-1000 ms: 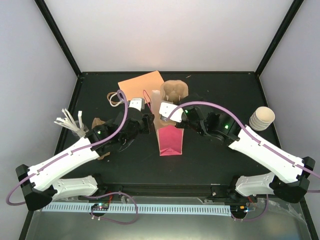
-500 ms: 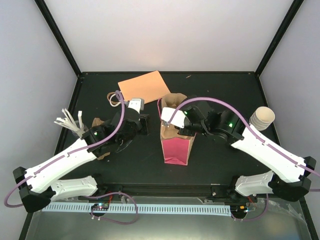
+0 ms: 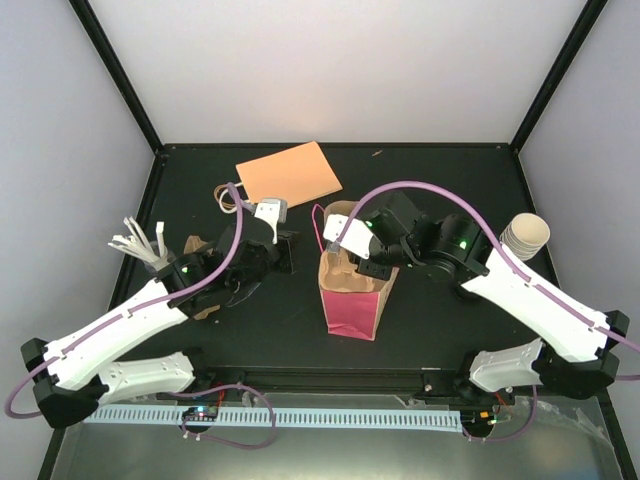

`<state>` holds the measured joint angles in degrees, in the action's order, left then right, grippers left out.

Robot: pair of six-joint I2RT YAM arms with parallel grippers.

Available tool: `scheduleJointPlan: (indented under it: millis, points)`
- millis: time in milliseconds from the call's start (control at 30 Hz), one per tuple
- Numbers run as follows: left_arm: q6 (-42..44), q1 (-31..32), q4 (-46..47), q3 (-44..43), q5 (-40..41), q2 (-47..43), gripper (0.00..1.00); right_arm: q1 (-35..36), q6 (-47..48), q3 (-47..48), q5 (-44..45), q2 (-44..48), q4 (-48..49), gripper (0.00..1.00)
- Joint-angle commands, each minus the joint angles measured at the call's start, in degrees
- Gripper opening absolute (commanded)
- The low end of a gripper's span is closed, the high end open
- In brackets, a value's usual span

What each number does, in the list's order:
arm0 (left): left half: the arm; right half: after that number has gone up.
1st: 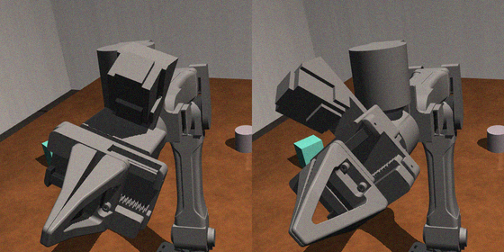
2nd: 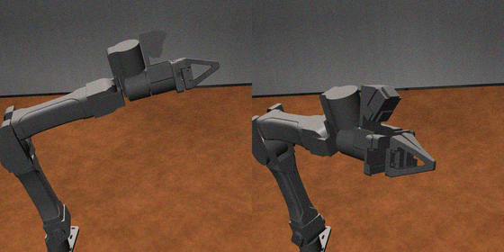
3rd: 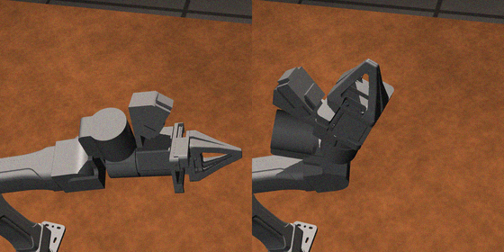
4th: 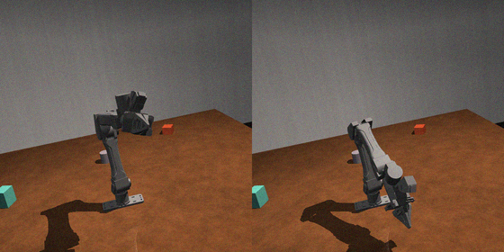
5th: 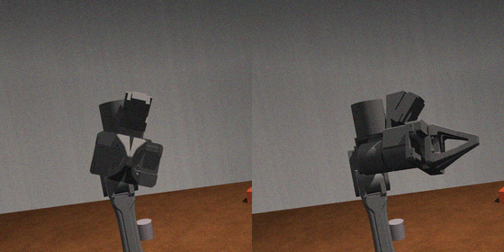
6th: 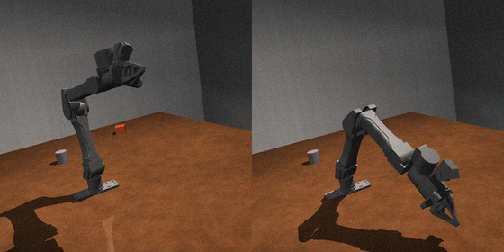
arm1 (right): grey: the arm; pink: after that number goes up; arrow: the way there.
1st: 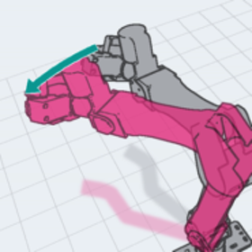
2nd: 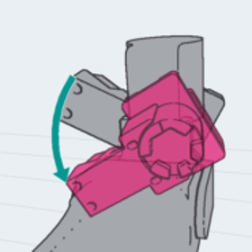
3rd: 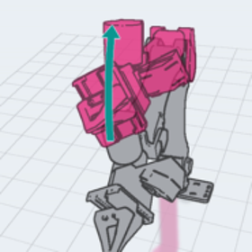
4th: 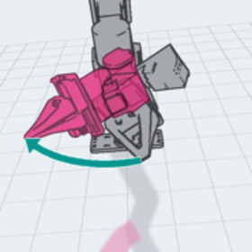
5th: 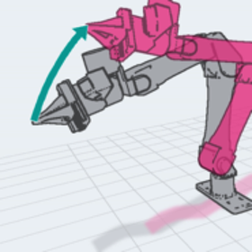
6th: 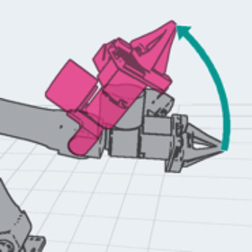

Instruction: Pack the takeout coffee

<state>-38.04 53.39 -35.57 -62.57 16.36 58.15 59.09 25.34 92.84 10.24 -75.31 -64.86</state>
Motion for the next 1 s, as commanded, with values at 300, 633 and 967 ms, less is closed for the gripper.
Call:
scheduleJointPlan:
  millis: [300, 633, 967]
  points:
    - [4.8, -0.3, 1.9, -4.8, -1.1, -1.4, 0.14, 0.3, 1.3, 0.0, 3.4, 3.4, 1.0, 0.28]
    - [6.4, -0.3, 3.0, -4.8, -3.5, -1.2, 0.15, 2.6, 3.7, 6.3, 13.0, -2.3, -3.8, 0.28]
    - [6.8, -0.3, 3.5, -4.9, -5.2, 0.1, 0.16, 4.2, 4.9, 6.1, 22.7, -4.3, -3.3, 0.27]
